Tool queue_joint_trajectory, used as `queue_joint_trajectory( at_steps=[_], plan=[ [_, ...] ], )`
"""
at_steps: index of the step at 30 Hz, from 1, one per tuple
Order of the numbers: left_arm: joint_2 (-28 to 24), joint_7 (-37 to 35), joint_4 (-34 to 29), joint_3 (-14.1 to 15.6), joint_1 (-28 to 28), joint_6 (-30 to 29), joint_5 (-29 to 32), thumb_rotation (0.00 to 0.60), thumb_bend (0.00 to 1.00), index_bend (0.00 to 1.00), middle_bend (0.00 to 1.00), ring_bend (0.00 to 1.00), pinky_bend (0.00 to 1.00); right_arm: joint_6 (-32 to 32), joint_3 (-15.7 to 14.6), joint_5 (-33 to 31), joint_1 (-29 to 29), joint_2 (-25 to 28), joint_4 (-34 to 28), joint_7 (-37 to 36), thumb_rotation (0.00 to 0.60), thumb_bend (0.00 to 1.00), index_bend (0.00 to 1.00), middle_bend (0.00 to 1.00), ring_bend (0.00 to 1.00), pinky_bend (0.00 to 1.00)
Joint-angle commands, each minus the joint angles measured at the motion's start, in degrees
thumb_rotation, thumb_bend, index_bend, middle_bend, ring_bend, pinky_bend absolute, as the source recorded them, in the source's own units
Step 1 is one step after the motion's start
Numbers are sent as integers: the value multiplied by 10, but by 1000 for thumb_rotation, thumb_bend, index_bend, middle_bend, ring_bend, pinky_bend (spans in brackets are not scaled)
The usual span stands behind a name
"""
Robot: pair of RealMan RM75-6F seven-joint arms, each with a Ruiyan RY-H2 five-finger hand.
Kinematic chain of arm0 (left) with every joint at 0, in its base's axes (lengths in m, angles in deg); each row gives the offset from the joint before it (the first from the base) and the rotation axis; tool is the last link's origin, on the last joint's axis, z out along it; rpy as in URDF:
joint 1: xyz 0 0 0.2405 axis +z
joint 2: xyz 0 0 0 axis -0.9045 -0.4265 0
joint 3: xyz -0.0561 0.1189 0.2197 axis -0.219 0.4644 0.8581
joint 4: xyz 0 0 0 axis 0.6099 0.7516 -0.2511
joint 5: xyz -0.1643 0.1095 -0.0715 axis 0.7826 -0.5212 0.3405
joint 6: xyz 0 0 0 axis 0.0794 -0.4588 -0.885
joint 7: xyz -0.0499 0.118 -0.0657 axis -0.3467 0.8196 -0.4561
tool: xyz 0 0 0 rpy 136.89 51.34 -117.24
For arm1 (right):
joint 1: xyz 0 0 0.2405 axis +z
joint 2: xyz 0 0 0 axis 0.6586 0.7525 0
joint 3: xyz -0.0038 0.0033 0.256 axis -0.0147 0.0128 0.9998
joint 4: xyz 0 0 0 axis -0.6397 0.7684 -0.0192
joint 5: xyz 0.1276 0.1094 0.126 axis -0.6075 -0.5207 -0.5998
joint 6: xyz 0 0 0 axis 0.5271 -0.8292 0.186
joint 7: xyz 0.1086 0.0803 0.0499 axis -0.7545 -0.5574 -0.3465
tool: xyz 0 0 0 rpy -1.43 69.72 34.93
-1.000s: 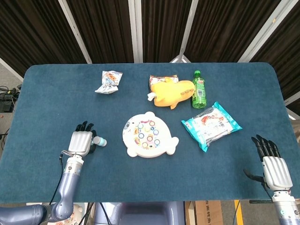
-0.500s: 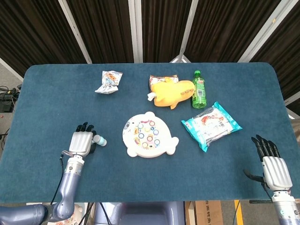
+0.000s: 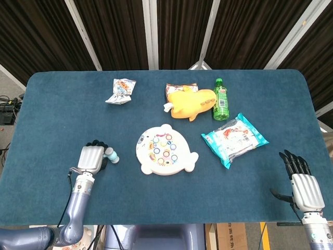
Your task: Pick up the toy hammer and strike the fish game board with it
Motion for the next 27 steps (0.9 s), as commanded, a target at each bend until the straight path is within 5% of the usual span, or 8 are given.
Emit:
queue_joint_trajectory(
  at_steps=[1,12,27],
  plan=[
    [-4,-9,-3,-1,2,-4,-10,600,580,573,343,233,328,0,0,0,0,0,0,0,600,191,0,0,0,0],
    [-31,3,-4,11,0,-49,-101,600,583,623,479,422,557,4,-1,-4,0,2,-4,1,600,192,0,0,0,0],
    [-54,51,-44,-18,-33,-28,-101,600,584,634,493,433,566,5,-1,-4,0,3,-4,-1,600,191,0,0,0,0]
  ],
)
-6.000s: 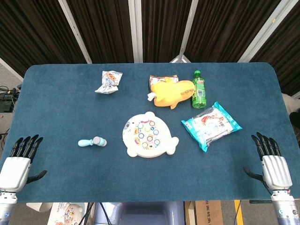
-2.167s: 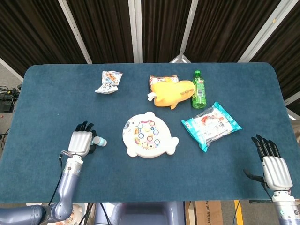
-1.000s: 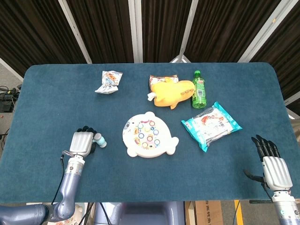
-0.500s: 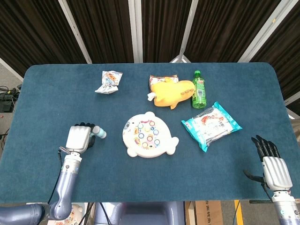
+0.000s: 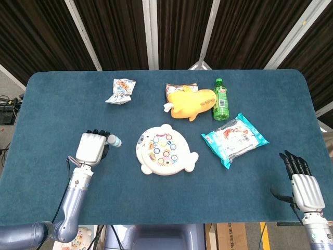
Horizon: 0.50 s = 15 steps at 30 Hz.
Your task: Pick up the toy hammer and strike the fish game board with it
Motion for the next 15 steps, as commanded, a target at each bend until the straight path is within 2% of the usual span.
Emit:
queue_joint_trajectory(
  at_steps=[1,15],
  plan=[
    [-5,9,-11,-11,-10,9,9,600,584,634,493,433,566,1,-1,1,0,0,-1,-1,600,192,0,0,0,0],
    [1,87,-24,-73,-92,60,102,600,587,632,492,433,567,9,0,-5,3,1,-2,-3,600,192,0,0,0,0]
  ],
)
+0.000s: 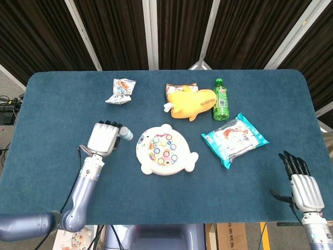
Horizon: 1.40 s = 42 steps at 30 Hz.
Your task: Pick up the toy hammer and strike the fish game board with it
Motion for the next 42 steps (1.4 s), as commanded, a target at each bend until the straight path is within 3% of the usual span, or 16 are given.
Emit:
queue_joint_trajectory(
  at_steps=[1,19,33,42],
  plan=[
    [4,28,4,-15,-28,16,28,600,587,631,492,433,566,2,0,-1,1,1,0,-2,600,191,0,0,0,0],
    [67,93,67,-22,-135,48,117,600,587,626,493,433,566,10,3,-8,4,4,-1,-11,600,192,0,0,0,0],
    [104,99,104,-14,-174,45,145,600,587,626,494,433,566,15,2,-11,5,8,-5,-20,600,192,0,0,0,0],
    [115,105,123,6,-184,44,152,600,588,627,496,433,567,24,2,-16,7,11,-9,-28,600,192,0,0,0,0]
  ],
)
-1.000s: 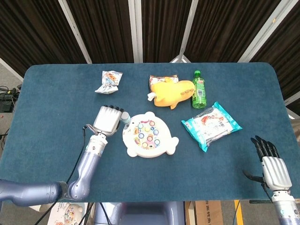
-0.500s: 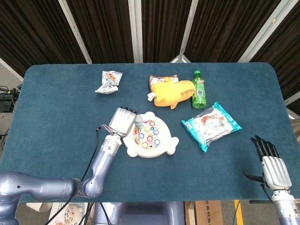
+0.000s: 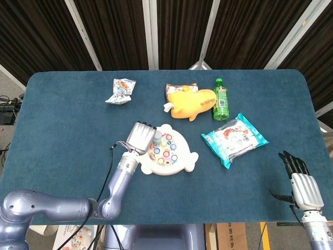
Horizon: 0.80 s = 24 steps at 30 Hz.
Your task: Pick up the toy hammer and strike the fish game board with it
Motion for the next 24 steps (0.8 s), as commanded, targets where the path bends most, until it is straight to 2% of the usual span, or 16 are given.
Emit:
queue_joint_trajectory(
  at_steps=[1,13,24],
  plan=[
    [1,2,4,8,0,-1,4,600,588,627,496,433,567,0,0,0,0,1,-1,-1,600,192,0,0,0,0],
    [-5,-3,-1,15,-4,-8,6,600,589,628,497,433,567,1,1,-1,1,0,-2,0,600,191,0,0,0,0],
    [-25,-6,-41,-9,-17,-25,9,600,588,628,497,433,567,0,1,-2,1,1,-5,2,600,192,0,0,0,0]
  ],
)
